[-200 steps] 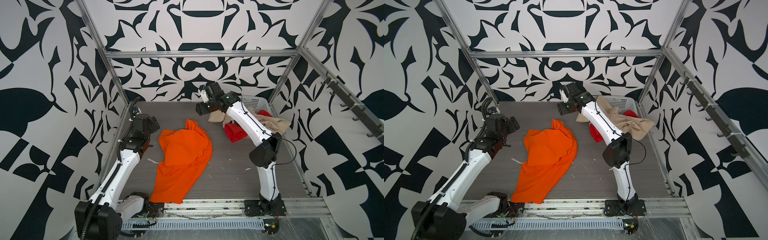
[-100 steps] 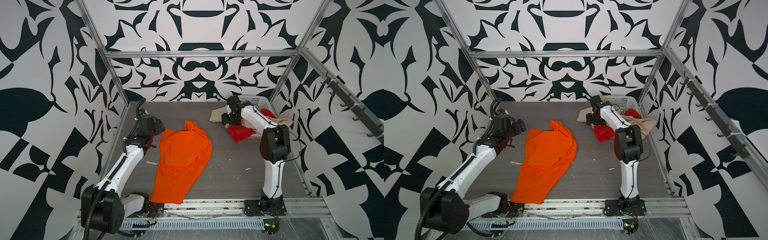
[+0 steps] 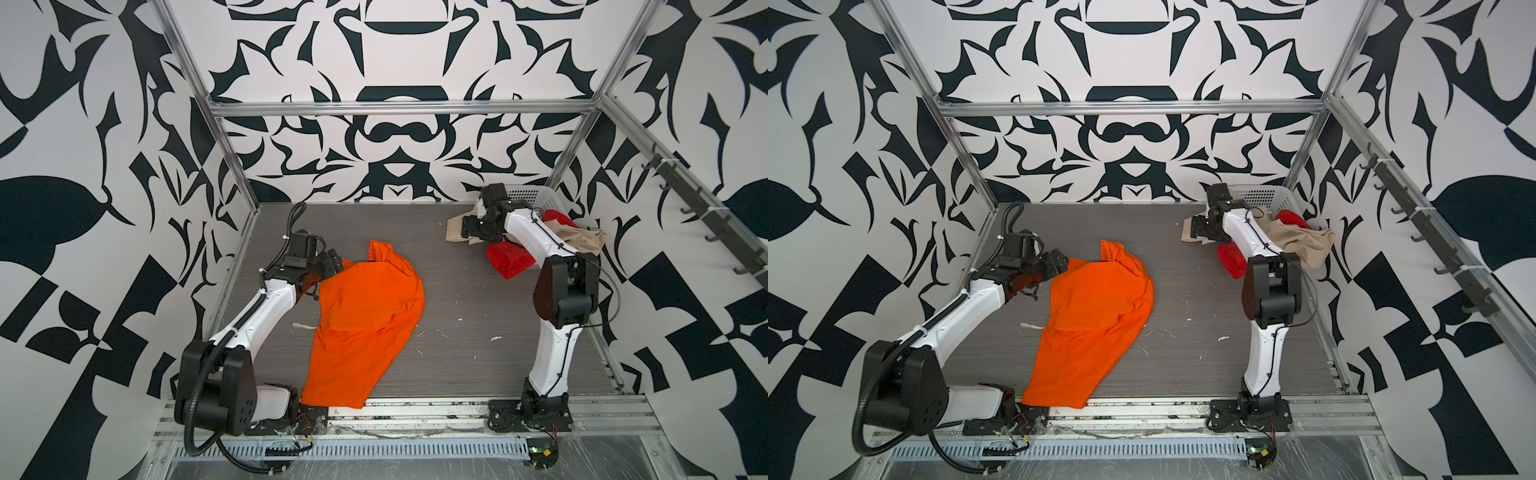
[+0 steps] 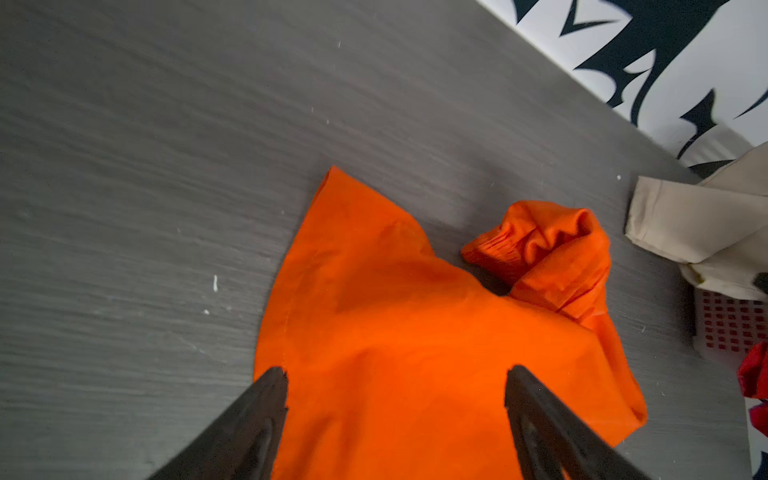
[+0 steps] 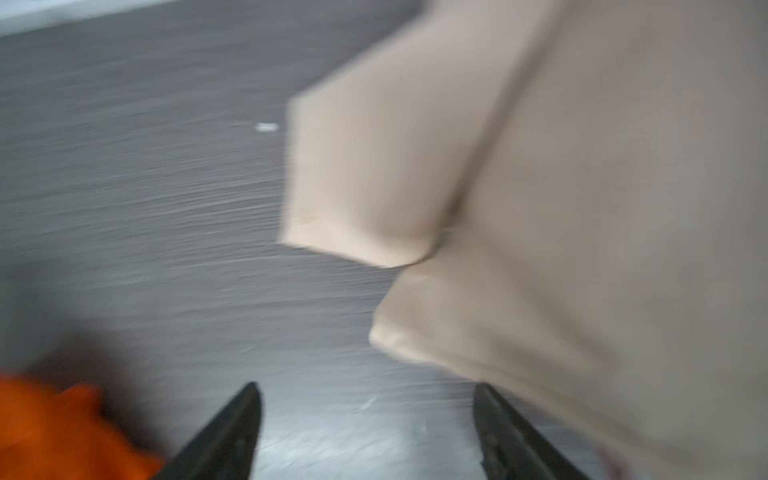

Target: Fold and stack the shorts

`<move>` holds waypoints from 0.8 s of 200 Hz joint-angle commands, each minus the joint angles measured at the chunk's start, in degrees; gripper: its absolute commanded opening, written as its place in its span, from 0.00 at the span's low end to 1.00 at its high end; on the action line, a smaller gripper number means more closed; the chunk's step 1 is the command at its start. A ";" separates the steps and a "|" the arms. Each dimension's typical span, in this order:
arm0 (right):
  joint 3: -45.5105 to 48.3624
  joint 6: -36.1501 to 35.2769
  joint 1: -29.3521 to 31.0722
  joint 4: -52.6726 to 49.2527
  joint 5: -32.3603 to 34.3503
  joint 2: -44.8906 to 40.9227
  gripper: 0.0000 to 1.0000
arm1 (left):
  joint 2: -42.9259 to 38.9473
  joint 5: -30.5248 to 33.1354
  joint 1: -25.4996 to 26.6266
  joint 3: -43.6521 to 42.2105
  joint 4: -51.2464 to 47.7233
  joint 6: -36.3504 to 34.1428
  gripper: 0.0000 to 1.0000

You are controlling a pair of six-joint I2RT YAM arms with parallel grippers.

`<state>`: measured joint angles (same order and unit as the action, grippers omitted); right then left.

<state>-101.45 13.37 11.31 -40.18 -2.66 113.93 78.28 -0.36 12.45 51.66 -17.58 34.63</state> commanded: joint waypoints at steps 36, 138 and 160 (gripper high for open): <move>-6.62 -1.07 19.31 4.13 -7.59 1.43 1.00 | 4.29 -1.40 -1.78 -6.14 -3.25 8.45 0.86; -28.58 -1.01 23.02 -0.62 -8.06 24.04 0.58 | 16.94 -0.78 -2.52 -2.58 7.61 7.99 0.73; -28.41 -0.12 22.78 0.05 -8.31 23.39 0.33 | 18.90 -1.57 -2.52 -2.93 10.00 8.08 0.65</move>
<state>-126.72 12.71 34.22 -40.01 -11.25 140.75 94.15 -1.32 10.09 48.93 -9.58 42.00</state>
